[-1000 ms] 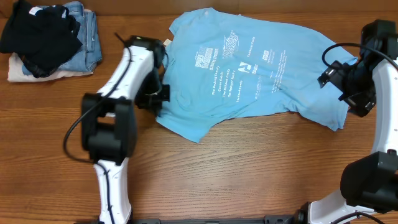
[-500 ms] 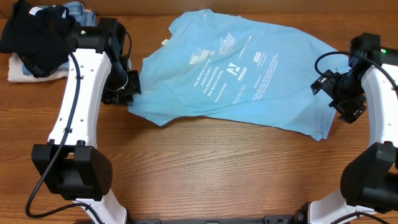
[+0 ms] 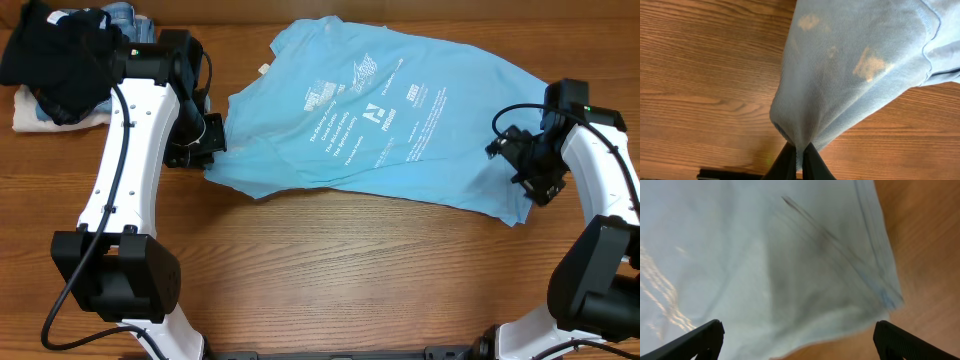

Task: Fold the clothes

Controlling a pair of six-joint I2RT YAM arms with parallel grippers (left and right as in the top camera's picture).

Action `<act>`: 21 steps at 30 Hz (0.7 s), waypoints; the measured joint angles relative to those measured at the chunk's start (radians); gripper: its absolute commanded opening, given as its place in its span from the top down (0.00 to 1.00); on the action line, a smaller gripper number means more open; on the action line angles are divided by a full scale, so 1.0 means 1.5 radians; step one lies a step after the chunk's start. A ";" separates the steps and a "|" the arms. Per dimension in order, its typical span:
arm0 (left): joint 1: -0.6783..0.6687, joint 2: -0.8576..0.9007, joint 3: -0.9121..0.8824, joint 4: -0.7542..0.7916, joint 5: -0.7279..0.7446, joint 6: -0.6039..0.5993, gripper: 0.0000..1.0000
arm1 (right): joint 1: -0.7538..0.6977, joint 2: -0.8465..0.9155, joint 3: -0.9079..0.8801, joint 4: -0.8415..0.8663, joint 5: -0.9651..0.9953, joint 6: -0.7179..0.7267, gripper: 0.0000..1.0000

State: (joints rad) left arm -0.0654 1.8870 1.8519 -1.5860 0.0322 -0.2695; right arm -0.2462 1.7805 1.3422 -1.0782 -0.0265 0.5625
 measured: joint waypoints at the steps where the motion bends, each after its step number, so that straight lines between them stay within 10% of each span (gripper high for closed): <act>1: 0.000 0.000 0.000 0.002 0.000 0.000 0.92 | 0.000 0.000 0.000 0.029 0.000 -0.010 0.00; 21: 0.000 0.000 0.000 0.005 0.000 0.000 0.89 | 0.000 0.061 -0.002 0.261 -0.012 -0.197 0.01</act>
State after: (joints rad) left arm -0.0654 1.8870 1.8519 -1.5784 0.0322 -0.2691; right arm -0.2462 1.8717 1.3396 -0.6861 -0.0452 0.2672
